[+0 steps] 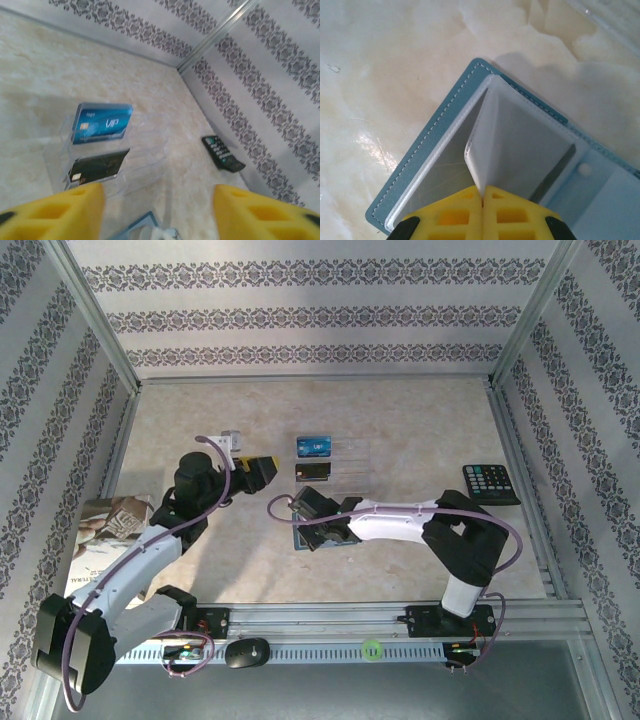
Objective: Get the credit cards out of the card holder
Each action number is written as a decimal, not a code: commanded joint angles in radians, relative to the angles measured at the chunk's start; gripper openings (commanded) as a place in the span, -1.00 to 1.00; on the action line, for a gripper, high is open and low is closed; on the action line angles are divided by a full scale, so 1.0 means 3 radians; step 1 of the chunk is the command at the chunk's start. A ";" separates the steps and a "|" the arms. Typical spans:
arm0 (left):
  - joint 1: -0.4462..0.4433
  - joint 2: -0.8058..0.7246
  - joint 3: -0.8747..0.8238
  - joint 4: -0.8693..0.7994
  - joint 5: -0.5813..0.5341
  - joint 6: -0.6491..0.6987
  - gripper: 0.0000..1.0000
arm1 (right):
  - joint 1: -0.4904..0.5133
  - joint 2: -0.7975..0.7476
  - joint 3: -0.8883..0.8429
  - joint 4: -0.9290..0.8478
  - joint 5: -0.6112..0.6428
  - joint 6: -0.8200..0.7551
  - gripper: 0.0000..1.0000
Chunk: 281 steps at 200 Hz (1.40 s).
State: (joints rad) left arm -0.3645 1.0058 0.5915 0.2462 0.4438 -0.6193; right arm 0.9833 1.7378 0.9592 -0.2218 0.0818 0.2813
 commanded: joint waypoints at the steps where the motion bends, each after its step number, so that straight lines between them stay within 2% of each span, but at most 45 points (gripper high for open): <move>1: -0.0166 0.0002 -0.0202 -0.0177 -0.0006 -0.0007 -0.13 | -0.0076 -0.0239 -0.0217 0.0419 -0.0158 0.0032 -1.00; 21: -0.0426 0.0138 -0.0375 -0.0152 -0.0099 -0.0014 -0.56 | -0.0145 -0.0358 -0.0390 0.0696 -0.0279 0.0115 -1.00; 42: -0.0718 0.0380 -0.0513 -0.0020 -0.0158 -0.0046 -0.72 | -0.0188 -0.0430 -0.0514 0.0857 -0.0341 0.0223 -1.00; 69: -0.0897 0.0788 -0.0661 0.0352 -0.0140 -0.0202 -1.00 | -0.0216 -0.0449 -0.0637 0.1021 -0.0425 0.0351 -1.00; 95: -0.0940 0.1116 -0.0605 0.0513 -0.0051 -0.0215 -1.00 | -0.0222 -0.0442 -0.0701 0.1119 -0.0464 0.0431 -1.00; 166: -0.0973 0.1537 -0.0372 0.0368 0.0005 -0.0134 -1.00 | -0.0225 -0.0475 -0.0814 0.1230 -0.0444 0.0536 -1.00; 226: -0.0989 0.1841 -0.0134 -0.0274 -0.0012 -0.0046 -1.00 | -0.0248 -0.0525 -0.0886 0.1258 -0.0392 0.0620 -1.00; 269: -0.0989 0.1937 -0.0142 -0.0412 0.0039 0.0015 -1.00 | -0.0266 -0.0739 -0.1085 0.1223 0.0017 0.0943 -1.00; 281: -0.0985 0.1925 -0.0145 -0.0421 0.0032 0.0029 -1.00 | -0.0271 -0.0831 -0.1149 0.1147 0.0227 0.1066 -0.90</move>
State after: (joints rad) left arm -0.6483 1.5581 0.5568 0.2268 0.4503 -0.6418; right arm 0.9112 1.5497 0.6548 0.1425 0.0166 0.5106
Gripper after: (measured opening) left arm 0.063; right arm 0.050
